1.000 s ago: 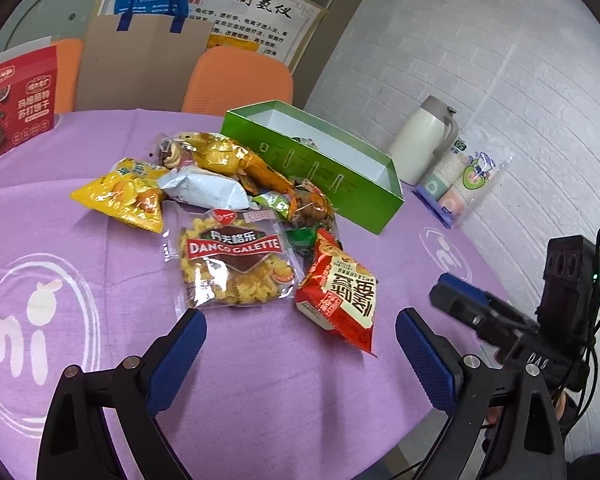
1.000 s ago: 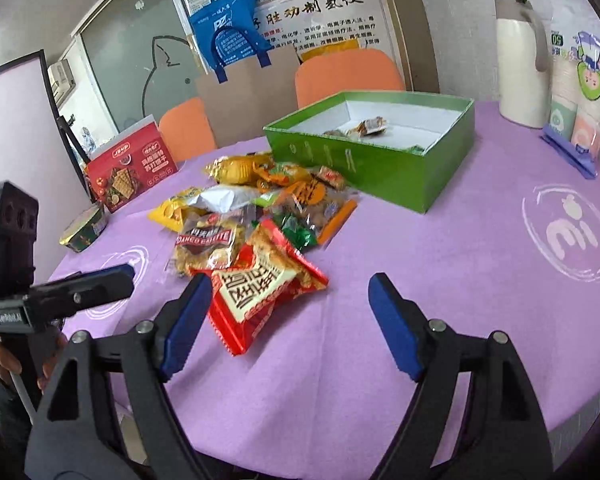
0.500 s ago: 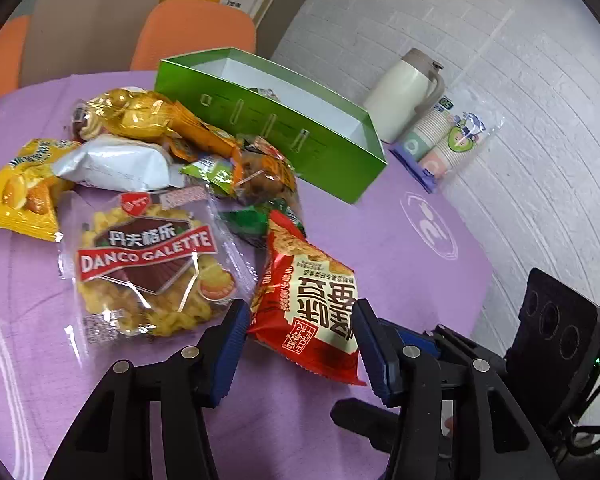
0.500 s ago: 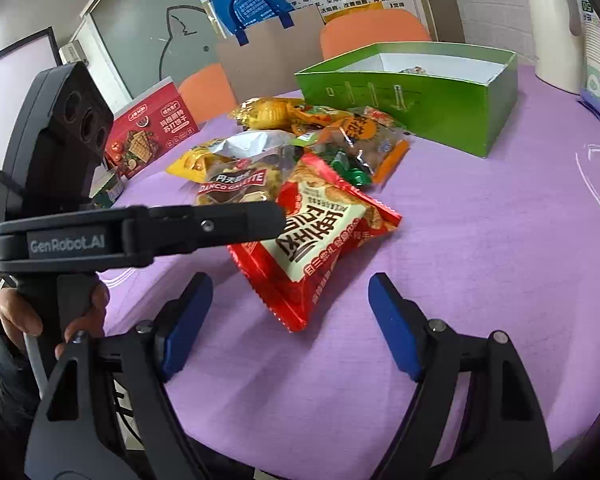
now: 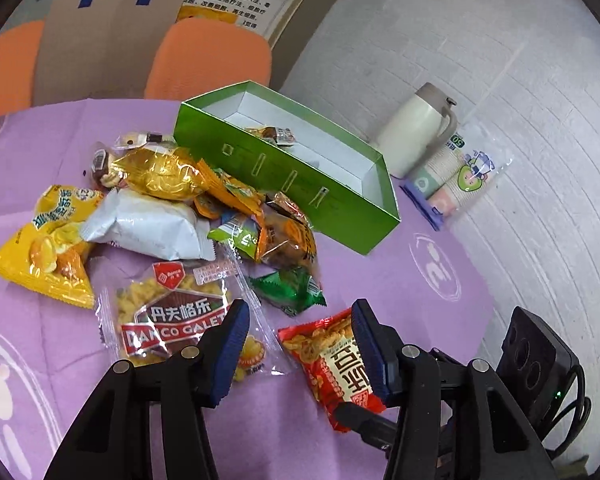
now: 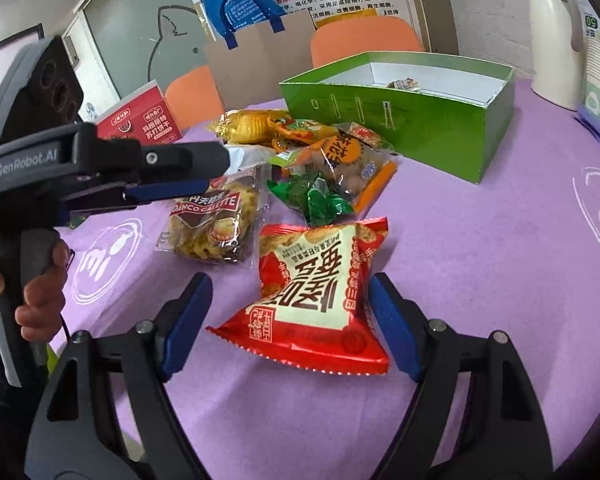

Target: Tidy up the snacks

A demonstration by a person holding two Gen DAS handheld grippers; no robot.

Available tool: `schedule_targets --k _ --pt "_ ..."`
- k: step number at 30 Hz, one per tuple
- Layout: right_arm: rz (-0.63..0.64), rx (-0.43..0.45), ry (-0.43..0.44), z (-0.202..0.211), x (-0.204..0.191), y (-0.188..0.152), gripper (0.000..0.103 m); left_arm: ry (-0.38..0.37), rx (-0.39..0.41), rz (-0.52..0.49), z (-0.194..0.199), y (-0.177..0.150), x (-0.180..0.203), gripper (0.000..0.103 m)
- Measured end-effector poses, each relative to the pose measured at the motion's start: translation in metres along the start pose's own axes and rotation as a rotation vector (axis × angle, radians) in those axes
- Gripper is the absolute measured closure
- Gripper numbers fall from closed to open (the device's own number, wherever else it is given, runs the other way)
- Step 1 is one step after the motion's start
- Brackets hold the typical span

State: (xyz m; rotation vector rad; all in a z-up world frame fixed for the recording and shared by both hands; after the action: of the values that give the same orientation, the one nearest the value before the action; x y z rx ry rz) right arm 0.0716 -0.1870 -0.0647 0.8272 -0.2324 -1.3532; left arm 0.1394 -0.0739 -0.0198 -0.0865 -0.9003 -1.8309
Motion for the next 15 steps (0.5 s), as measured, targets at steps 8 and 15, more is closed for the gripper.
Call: schedule_targets --k 8,15 --pt "-0.019 -0.029 -0.051 0.015 0.033 -0.014 0.035 0.129 -0.106 -0.219 -0.057 0.014 0.030 0.050" --pt "-0.099 0.006 -0.073 0.032 0.065 -0.019 0.034 0.195 -0.184 -0.229 -0.085 0.010 0.015 0.050"
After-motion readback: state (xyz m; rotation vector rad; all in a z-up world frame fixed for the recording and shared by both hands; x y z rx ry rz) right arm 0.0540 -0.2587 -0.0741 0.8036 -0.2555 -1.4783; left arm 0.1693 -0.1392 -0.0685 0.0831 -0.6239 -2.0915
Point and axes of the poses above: each gripper's, at about its wrist camera, not at the fingertips, and z roughly against the way its jaws point, x to its right, y to its top, the point moved 5 cm from there along -z, roughly the way its jaws point, and after that the axes turned 5 degrees about -x, right-handed, at the moved point
